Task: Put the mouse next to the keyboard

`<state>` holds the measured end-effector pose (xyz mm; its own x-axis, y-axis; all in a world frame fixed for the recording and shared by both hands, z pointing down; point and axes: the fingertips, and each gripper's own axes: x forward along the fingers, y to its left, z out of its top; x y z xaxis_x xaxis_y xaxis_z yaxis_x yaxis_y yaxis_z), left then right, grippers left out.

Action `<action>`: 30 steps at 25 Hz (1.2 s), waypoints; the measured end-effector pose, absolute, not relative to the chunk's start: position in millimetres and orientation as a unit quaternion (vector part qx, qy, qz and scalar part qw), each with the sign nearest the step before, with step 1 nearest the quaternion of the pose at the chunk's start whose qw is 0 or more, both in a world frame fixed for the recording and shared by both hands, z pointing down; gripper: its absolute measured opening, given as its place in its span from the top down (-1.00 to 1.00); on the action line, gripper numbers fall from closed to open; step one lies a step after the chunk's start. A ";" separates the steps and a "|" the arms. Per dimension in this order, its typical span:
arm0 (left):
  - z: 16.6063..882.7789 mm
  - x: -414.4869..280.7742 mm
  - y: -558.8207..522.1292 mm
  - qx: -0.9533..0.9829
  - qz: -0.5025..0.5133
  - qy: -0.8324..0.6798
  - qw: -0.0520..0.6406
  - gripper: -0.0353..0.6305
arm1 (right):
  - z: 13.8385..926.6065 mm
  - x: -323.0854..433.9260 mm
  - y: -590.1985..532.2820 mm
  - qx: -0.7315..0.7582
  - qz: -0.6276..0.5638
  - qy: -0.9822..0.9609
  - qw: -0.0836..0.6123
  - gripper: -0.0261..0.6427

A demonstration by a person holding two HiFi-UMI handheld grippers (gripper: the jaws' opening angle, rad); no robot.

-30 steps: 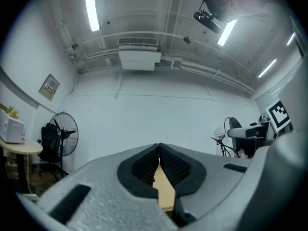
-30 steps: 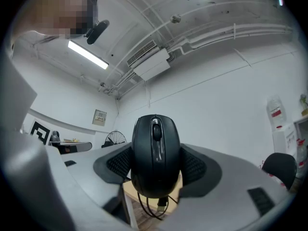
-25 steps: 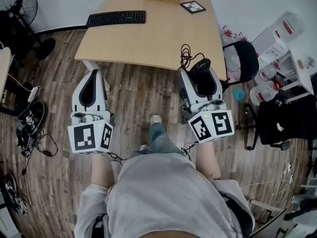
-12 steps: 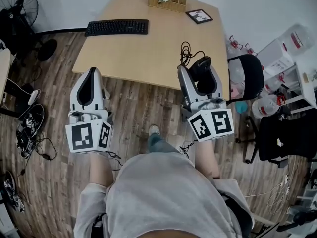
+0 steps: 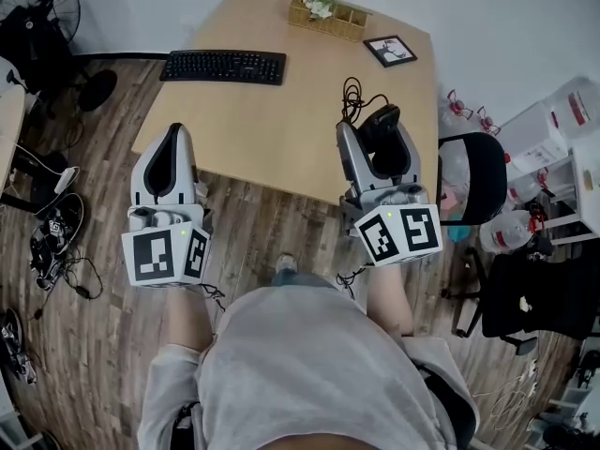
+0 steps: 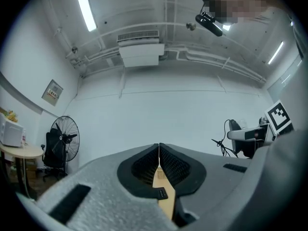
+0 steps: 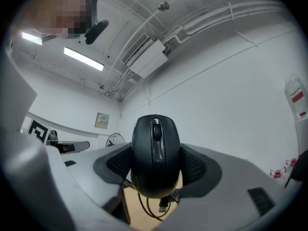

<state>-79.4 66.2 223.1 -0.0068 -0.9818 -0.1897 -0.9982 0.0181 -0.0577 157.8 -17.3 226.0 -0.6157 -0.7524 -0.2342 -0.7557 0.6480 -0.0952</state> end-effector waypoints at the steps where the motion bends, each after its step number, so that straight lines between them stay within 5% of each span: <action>1: 222.4 -78.1 60.4 -0.697 0.046 0.710 0.090 0.86 | 226.8 158.3 -24.5 -0.417 0.005 0.900 0.128 0.12; 30: 231.4 -148.0 -127.9 -0.723 0.036 0.686 0.076 0.86 | 244.4 94.8 -207.3 -0.453 -0.025 0.883 0.121 0.12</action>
